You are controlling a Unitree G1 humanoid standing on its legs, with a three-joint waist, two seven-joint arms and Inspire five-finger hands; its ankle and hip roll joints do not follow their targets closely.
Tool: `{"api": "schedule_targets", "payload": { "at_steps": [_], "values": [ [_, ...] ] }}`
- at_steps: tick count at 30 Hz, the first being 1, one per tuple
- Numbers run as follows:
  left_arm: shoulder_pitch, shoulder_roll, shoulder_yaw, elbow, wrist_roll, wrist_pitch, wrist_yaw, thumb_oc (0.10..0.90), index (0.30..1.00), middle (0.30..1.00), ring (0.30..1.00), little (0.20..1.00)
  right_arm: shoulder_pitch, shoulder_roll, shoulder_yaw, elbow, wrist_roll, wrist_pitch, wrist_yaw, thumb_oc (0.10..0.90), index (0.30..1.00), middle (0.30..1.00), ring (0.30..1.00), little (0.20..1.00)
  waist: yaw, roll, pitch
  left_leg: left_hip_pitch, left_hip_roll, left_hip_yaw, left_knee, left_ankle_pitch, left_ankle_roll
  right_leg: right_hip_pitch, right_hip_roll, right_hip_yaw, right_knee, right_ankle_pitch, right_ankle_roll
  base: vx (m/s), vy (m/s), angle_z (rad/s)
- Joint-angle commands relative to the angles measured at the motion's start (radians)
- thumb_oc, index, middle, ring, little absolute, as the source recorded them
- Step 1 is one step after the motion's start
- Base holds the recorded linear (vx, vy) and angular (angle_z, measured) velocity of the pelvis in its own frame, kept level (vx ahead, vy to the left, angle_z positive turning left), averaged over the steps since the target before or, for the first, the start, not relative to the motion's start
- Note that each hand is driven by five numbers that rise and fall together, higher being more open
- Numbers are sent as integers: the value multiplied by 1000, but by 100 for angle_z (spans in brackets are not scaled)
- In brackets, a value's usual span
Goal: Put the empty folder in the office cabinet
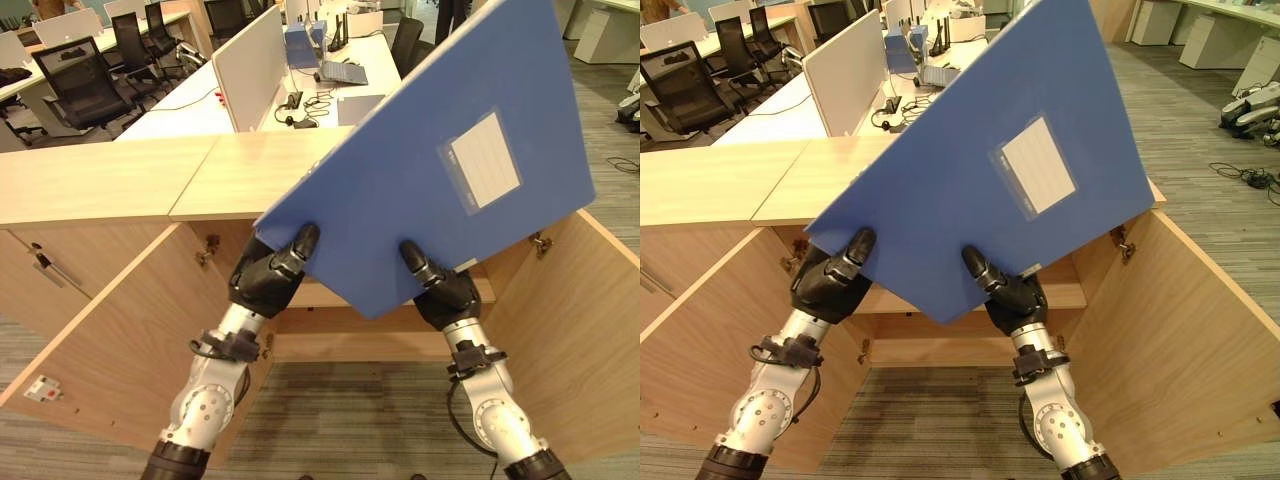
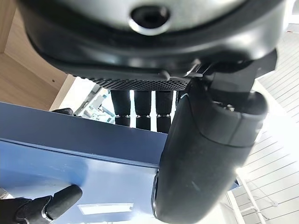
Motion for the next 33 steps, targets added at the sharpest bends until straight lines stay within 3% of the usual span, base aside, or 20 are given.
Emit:
{"api": "schedule_targets", "payload": {
  "at_steps": [1,19,27,28,29,30,33],
  "values": [
    [-68,89,-97,-55,102,21,-139,400,300,300,300,300,-269,62,-86,-131,-56,-47,76,400,300,300,300,300,7,-45,-27,104,36,-51,-1,-124,-64,35,-48,60,38,-132,60,0,0,0],
    [-40,98,-88,-62,128,10,-160,400,300,300,300,300,-200,7,-37,-168,-88,19,131,400,300,300,300,300,3,-48,-24,102,38,-51,-1,-123,-65,31,-45,63,43,-134,60,0,0,0],
    [-15,136,-70,-73,158,1,-184,400,300,300,300,300,-101,-81,-13,-178,-117,95,195,400,300,300,300,300,-4,-47,-21,102,43,-54,-1,-119,-69,24,-44,67,58,-143,59,0,0,0],
    [-9,144,-69,-77,164,-1,-189,453,380,380,380,380,-85,-94,-14,-179,-118,105,204,400,300,300,300,300,-5,-47,-20,101,43,-54,-1,-119,-70,23,-44,67,61,-143,59,5,-30,0],
    [-2,154,-68,-78,175,-9,-189,591,587,587,587,587,-71,-110,-18,-177,-119,109,211,400,300,300,300,300,-7,-48,-20,102,44,-54,-1,-118,-71,22,-43,67,63,-144,59,4,-38,0],
    [4,161,-65,-79,183,-14,-186,800,900,900,900,900,-57,-122,-22,-177,-123,113,214,400,300,300,300,300,-8,-48,-20,102,45,-53,-1,-117,-72,21,-43,67,67,-145,58,2,-42,0],
    [21,161,-43,-86,212,-38,-166,800,900,900,900,900,-16,-144,-40,-173,-124,127,220,400,300,300,300,300,-10,-48,-19,103,49,-52,-1,-115,-75,18,-42,69,74,-149,58,-4,-46,0]
  ]
}}
